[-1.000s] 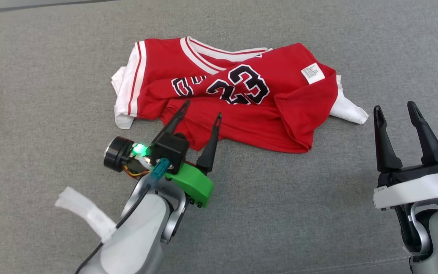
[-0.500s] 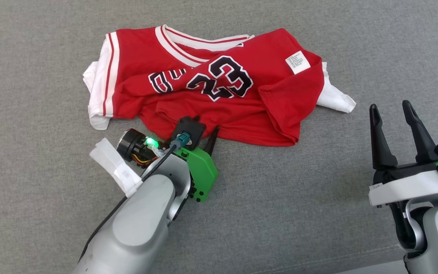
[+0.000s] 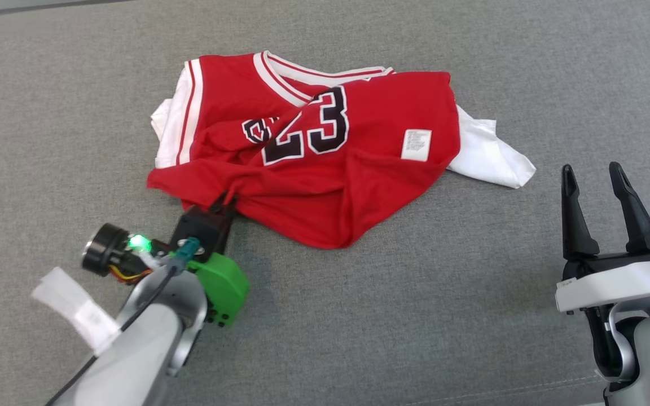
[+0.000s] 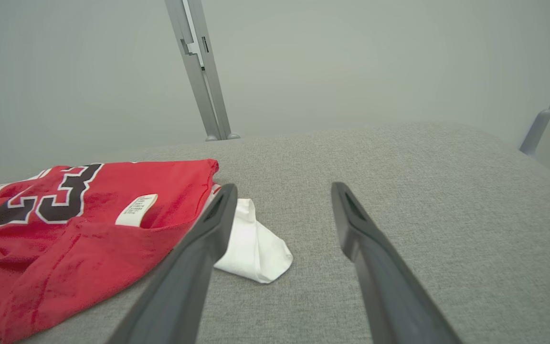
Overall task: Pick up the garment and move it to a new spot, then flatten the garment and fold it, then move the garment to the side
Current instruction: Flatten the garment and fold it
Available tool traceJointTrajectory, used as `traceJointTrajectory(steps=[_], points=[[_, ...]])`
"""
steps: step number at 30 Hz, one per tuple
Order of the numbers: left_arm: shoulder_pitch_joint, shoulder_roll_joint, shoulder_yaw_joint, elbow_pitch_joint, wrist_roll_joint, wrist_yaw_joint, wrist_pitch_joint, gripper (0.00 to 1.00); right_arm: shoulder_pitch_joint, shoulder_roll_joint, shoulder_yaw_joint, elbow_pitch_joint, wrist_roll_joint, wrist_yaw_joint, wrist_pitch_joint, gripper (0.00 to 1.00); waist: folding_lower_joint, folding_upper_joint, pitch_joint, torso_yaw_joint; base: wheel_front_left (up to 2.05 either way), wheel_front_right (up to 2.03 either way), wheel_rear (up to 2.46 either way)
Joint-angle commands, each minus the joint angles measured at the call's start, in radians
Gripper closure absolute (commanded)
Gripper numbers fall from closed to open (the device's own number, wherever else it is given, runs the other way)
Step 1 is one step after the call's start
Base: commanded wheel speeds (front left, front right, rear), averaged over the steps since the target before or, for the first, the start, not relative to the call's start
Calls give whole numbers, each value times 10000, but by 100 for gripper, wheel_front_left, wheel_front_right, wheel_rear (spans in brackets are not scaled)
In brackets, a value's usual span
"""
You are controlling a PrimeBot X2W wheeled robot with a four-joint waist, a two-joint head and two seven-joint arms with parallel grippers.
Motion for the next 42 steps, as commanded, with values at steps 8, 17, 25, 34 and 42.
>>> traceJointTrajectory(steps=[8, 17, 25, 34, 42], points=[[1258, 1585, 1550, -1454, -809, 759, 217, 100, 132, 35, -59, -59, -3, -14, 166, 0, 0, -1, -190, 184, 0, 0, 0], [1329, 1311, 2417, -180, -1882, 443, -1436, 0, 184, -1, -35, -277, -53, -14, 282, 0, 0, -1, -177, 35, 0, 0, 0], [1255, 22, 3216, -323, -2511, 876, -3361, 0, 242, -70, -43, -642, -215, -14, 420, 0, 0, -1, -270, 75, 0, 0, 0], [2327, -690, 3327, -1849, -1163, 1704, -3544, 0, 459, -132, 255, -841, -293, -14, 695, 0, 0, -1, -830, 23, 0, 0, 0], [3265, -873, 2964, -1921, -754, 1899, -3550, 0, 678, -124, 422, -946, -263, -14, 886, 0, 0, -1, -1157, 38, 0, 0, 0]])
